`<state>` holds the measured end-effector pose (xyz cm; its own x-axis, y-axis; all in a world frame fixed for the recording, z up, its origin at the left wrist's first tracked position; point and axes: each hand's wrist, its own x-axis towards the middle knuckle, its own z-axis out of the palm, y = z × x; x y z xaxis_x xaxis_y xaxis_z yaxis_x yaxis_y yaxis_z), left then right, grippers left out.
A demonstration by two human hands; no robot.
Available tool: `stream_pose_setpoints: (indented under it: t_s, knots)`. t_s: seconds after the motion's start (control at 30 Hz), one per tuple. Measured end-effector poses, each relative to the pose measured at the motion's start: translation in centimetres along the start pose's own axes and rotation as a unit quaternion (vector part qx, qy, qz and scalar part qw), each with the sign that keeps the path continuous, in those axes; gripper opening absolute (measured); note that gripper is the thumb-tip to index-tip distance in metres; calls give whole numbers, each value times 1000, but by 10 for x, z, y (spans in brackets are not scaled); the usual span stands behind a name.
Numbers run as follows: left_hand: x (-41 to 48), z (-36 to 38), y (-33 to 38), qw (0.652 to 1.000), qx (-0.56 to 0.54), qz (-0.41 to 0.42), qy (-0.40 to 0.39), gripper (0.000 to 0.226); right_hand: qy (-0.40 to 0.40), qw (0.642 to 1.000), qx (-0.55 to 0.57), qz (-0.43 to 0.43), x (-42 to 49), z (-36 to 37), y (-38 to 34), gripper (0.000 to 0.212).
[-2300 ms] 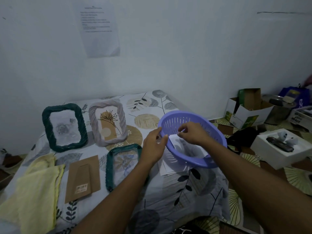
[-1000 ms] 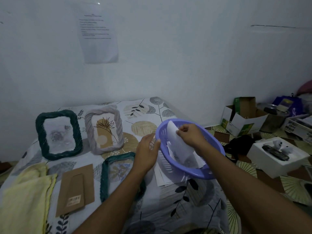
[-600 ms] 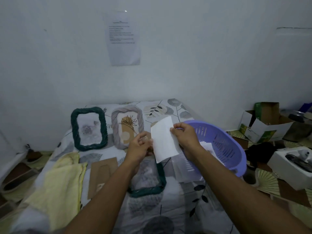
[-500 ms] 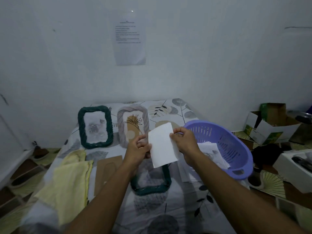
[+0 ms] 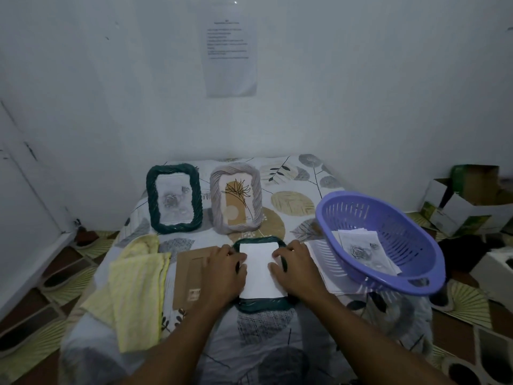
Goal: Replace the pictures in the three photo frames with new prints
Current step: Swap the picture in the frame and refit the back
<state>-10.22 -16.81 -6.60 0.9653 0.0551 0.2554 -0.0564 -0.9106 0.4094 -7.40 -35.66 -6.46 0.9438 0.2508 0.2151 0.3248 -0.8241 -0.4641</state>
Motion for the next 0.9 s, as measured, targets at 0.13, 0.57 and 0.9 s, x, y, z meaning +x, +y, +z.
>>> stream_pose_setpoints:
  t_s: [0.13,0.57,0.9]
  knots:
    - [-3,6,-6,999,-41,5,15,29,12,999,47,-12,-6,2,11,35]
    - [-4,13,-14,997,-73,8,18,37,50,997,64,-15,-5,10,18,38]
    - [-6,12,-14,994,-110,7,16,35,56,997,54,-20,-6,10,19,36]
